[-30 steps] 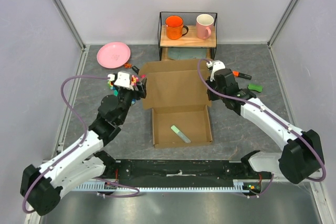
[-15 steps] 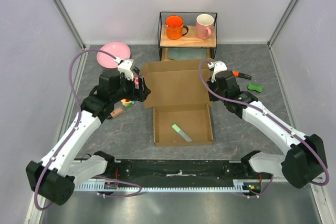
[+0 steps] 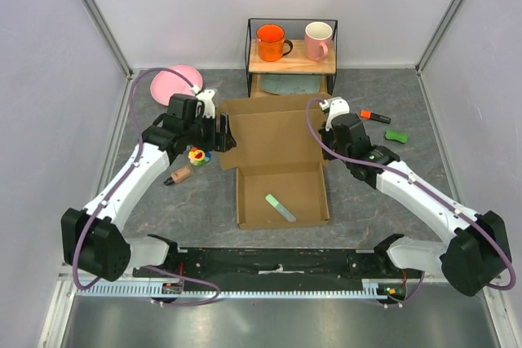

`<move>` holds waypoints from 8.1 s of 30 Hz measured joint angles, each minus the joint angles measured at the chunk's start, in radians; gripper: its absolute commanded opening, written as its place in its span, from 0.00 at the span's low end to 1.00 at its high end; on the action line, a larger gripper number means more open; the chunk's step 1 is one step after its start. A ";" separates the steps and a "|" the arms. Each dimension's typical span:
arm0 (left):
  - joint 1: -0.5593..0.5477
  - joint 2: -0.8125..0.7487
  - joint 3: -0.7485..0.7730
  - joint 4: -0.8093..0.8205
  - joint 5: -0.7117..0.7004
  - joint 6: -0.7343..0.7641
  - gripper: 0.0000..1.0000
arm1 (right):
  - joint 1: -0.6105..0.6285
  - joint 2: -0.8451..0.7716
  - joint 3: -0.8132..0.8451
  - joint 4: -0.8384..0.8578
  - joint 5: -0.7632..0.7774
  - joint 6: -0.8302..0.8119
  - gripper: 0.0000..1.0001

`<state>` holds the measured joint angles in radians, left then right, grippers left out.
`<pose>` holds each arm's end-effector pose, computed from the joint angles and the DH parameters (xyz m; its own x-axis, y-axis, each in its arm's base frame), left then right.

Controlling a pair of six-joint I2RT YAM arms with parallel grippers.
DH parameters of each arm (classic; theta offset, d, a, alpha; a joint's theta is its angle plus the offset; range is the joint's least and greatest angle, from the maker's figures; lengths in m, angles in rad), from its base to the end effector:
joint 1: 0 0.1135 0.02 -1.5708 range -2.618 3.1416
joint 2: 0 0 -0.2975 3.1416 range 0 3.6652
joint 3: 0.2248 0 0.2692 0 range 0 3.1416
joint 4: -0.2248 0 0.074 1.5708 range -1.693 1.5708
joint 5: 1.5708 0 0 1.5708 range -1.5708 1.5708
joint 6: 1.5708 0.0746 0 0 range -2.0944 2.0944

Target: Fold the paper box

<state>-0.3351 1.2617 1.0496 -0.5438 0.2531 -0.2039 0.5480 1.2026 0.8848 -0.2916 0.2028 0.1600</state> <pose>0.2820 -0.1180 0.3000 -0.7337 0.0479 -0.6778 0.3491 0.8823 -0.3155 0.2652 0.1443 0.2819 -0.5412 -0.1475 -0.8279 -0.2868 0.9579 0.0168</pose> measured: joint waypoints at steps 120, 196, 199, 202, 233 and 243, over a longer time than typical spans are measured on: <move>-0.406 -0.209 -0.995 1.672 -0.731 -0.356 0.02 | 0.393 -0.123 -0.679 0.981 0.607 0.780 0.00; -0.407 -0.521 -0.988 1.202 -0.765 -0.713 0.02 | 0.595 -0.276 -0.537 0.313 0.725 0.841 0.24; -0.409 -0.526 -0.989 1.199 -0.762 -0.698 0.02 | 0.595 -0.294 -0.537 0.290 0.721 0.820 0.21; -0.411 -0.517 -0.989 1.210 -0.760 -0.678 0.02 | 0.596 -0.289 -0.537 0.296 0.724 0.792 0.18; -0.406 0.126 -0.857 1.844 -0.813 0.020 0.06 | 0.463 0.182 -0.452 0.908 0.815 0.249 0.08; -0.463 0.299 -0.809 1.938 -0.902 0.222 0.07 | 0.429 0.240 -0.452 1.012 0.816 0.236 0.10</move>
<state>-0.7986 1.5608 0.2405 1.3941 -0.6491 0.0181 0.9768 1.4429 0.4328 0.7204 1.0183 0.3962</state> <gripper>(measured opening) 0.067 0.089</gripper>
